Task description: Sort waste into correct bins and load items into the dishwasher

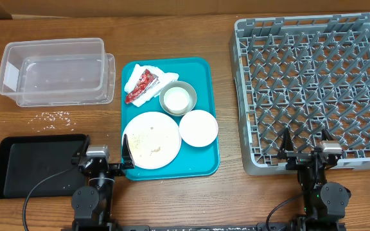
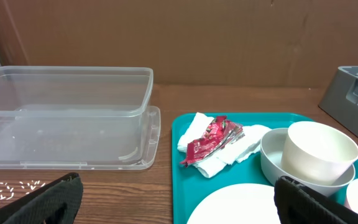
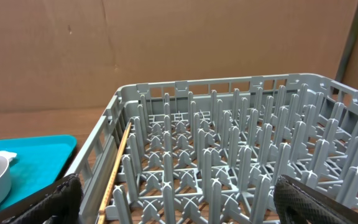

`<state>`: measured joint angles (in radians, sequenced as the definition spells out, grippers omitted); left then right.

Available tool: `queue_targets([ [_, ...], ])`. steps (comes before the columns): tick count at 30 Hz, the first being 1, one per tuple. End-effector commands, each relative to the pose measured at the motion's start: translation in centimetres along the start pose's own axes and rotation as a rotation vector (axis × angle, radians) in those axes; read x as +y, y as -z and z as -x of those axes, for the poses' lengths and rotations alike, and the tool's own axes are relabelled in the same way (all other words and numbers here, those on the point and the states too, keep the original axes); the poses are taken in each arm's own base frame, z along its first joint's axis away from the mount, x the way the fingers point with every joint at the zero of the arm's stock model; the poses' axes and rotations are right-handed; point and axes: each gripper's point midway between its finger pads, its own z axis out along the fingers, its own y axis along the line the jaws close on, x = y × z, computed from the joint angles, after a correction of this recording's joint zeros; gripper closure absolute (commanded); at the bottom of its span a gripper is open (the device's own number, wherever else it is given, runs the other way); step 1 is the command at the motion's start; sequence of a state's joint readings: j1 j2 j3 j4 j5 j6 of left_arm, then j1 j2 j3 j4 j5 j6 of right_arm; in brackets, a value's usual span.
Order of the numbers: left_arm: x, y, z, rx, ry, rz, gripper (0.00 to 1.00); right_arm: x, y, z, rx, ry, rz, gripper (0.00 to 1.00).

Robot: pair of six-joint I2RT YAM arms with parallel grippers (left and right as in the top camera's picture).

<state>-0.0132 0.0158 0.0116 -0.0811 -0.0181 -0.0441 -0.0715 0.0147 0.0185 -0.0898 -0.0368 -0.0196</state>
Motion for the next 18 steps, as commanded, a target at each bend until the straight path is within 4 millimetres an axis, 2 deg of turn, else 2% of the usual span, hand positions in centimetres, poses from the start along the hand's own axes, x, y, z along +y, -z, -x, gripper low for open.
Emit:
queue_targets([
  [1,-0.31,0.01,-0.01,-0.007,-0.023,-0.015,0.0,-0.17,0.01,-0.05,-0.009,0.004,-0.008,0.0],
  [18,-0.32,0.01,-0.01,-0.007,-0.023,-0.016,0.0,-0.17,0.01,-0.08,-0.008,0.004,-0.008,0.0],
])
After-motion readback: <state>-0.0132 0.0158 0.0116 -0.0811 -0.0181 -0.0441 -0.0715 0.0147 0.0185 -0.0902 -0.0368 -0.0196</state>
